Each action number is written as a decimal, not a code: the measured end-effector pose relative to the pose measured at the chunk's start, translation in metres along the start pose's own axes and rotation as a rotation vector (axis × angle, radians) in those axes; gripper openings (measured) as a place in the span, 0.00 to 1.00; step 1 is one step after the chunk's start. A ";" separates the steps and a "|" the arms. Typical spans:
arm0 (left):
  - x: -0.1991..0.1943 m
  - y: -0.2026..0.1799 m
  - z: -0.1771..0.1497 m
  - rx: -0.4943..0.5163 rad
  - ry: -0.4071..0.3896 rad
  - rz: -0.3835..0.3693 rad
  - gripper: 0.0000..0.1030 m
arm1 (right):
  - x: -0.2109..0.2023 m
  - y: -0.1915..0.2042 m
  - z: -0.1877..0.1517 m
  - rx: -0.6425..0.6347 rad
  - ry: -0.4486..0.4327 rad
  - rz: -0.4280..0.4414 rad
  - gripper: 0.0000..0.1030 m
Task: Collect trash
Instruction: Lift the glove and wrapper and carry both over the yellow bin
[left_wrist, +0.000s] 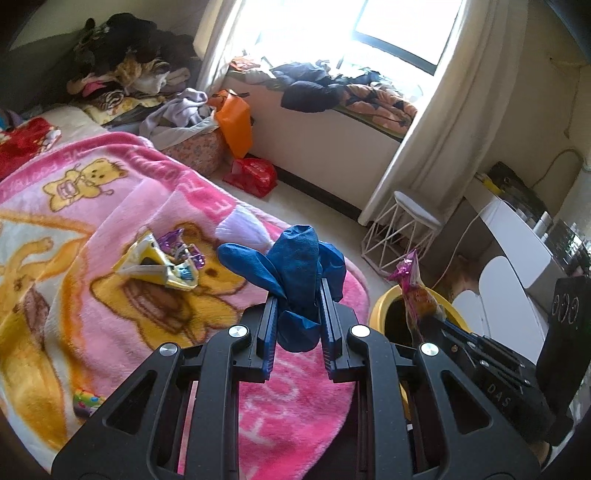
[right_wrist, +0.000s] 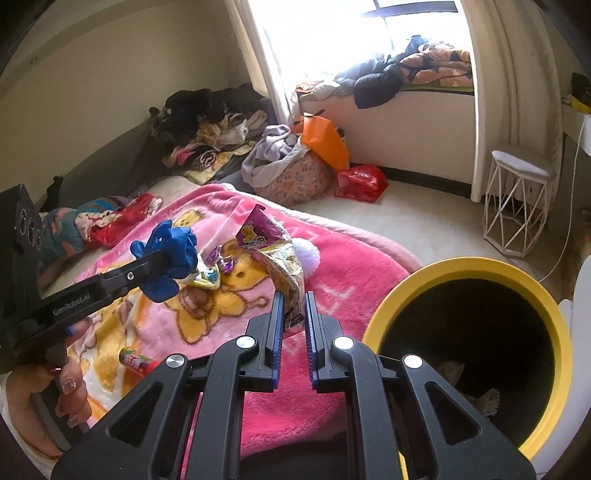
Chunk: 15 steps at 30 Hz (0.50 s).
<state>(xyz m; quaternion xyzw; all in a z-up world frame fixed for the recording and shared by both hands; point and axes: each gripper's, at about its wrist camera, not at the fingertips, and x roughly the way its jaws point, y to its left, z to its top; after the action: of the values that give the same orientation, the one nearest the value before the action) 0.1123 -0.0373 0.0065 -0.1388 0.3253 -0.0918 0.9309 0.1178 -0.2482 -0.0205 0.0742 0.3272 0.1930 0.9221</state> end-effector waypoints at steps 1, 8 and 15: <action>0.000 -0.003 -0.001 0.004 0.000 -0.003 0.14 | -0.002 -0.002 0.000 0.003 -0.004 -0.004 0.11; -0.001 -0.019 -0.002 0.036 0.001 -0.028 0.14 | -0.012 -0.014 0.000 0.036 -0.020 -0.035 0.11; 0.000 -0.030 -0.005 0.060 0.005 -0.042 0.14 | -0.022 -0.028 -0.001 0.067 -0.033 -0.065 0.11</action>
<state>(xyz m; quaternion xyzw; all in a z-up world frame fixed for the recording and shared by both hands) 0.1067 -0.0661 0.0129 -0.1173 0.3216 -0.1214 0.9317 0.1099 -0.2826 -0.0162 0.0977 0.3206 0.1503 0.9301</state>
